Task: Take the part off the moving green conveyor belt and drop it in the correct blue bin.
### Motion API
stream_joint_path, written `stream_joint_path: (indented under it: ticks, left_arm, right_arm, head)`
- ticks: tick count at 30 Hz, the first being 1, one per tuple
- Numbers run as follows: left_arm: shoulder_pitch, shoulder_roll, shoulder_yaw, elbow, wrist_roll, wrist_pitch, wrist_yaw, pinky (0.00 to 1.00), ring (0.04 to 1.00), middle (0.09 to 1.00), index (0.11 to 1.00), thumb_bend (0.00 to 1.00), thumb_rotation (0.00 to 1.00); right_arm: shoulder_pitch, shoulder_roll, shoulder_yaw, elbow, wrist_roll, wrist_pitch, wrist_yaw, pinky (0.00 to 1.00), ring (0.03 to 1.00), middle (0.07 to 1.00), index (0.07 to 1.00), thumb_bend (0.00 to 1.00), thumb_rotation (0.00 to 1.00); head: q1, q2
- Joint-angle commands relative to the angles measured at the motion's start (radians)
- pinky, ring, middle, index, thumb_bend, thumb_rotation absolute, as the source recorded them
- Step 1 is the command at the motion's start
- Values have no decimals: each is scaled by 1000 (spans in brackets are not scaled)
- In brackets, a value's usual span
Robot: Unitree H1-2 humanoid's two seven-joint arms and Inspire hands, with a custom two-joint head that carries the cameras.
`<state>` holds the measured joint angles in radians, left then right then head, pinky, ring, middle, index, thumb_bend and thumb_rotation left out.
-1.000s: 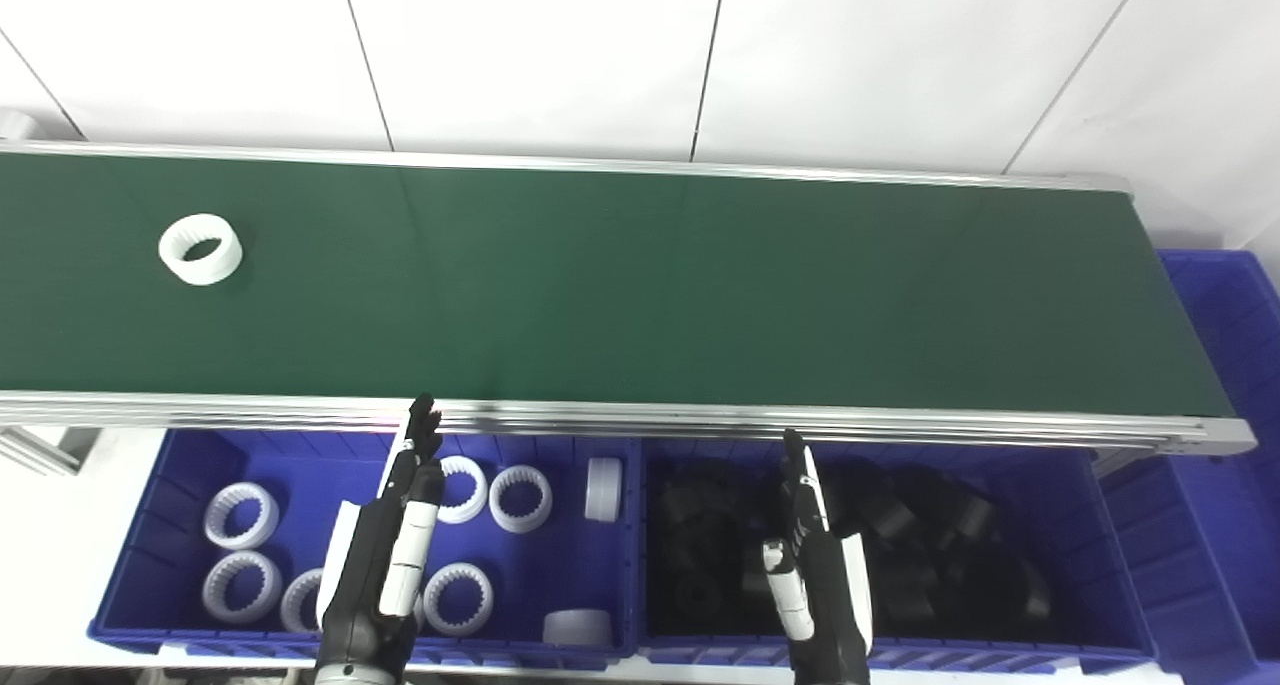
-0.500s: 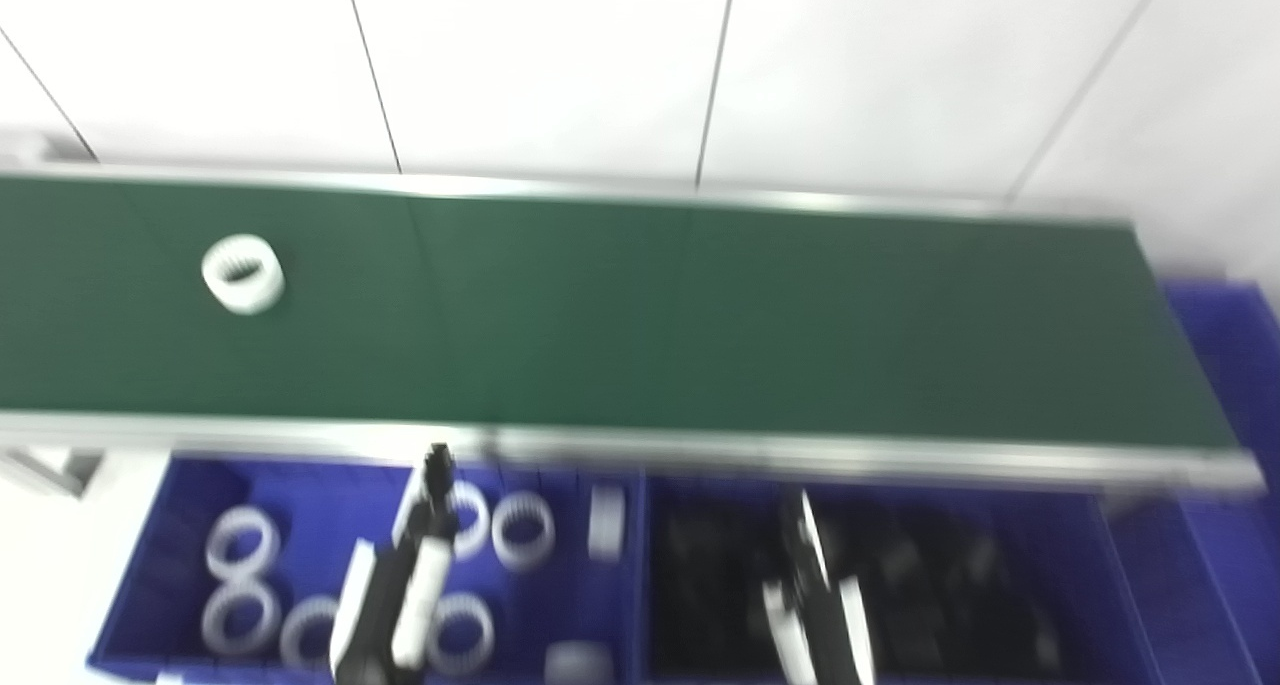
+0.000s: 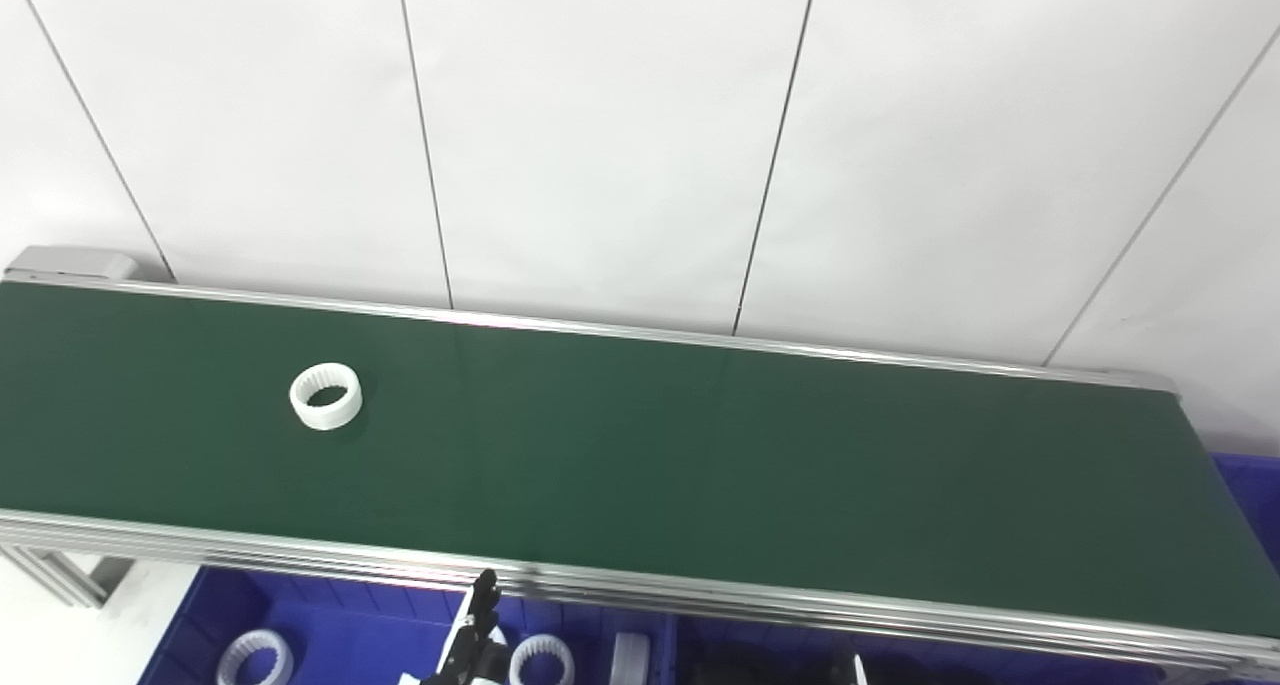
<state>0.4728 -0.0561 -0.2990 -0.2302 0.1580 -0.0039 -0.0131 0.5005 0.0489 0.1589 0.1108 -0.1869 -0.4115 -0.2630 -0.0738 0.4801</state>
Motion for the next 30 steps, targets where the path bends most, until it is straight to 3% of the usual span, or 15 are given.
stream_joint_path:
  ticks: [1,7,14,16,22,25,27,28,29,30]
  left_arm:
    - [-6,-15,-8,-20,4,-47,7,1000,995,1000,1000,550,1000]
    - [-7,-26,-19,-20,28,-38,22,983,981,1000,1000,557,1000]
    - [-20,-29,-17,-37,15,-52,20,971,976,1000,1000,551,1000]
    - [-23,-26,-17,-50,11,-72,19,990,978,1000,1000,509,1000]
    - [-27,-15,-16,-120,-17,-103,5,1000,979,1000,1000,522,999]
    - [-49,-12,-1,-195,-67,-80,-7,1000,989,1000,1000,538,942]
    - [-77,-14,18,-244,-69,-64,-2,986,949,940,922,611,766]
    - [-90,-14,27,-260,-60,-59,2,877,872,869,861,693,655]
    - [-125,-9,42,-279,-51,-43,1,838,846,844,840,720,617]
    - [-149,-5,53,-291,-47,-32,-2,751,779,798,814,823,529]
  right_arm:
    - [-3,-6,-4,-10,1,-57,-8,1000,1000,1000,1000,819,1000]
    - [-4,-16,-8,-15,15,-57,2,1000,1000,1000,1000,795,1000]
    - [-10,-13,-17,-26,1,-54,13,1000,1000,1000,1000,791,1000]
    - [-9,-11,-18,-34,0,-51,18,1000,1000,1000,1000,801,1000]
    - [-6,-6,-17,-46,18,-52,35,1000,1000,1000,1000,836,1000]
    - [-9,-3,-20,-42,13,-52,36,1000,1000,1000,1000,851,1000]
    - [-12,-3,-21,-40,15,-52,38,1000,1000,1000,1000,841,1000]
    - [-13,-3,-22,-40,16,-52,39,1000,997,1000,1000,833,1000]
    - [-14,-3,-23,-39,15,-51,40,1000,996,1000,1000,830,1000]
    - [-15,-3,-24,-39,15,-50,41,1000,995,1000,1000,824,1000]
  head:
    - [5,3]
    - [16,19]
    - [-8,106]
    - [-5,111]
    - [8,120]
    - [15,112]
    - [21,106]
    - [22,105]
    - [27,104]
    - [27,104]
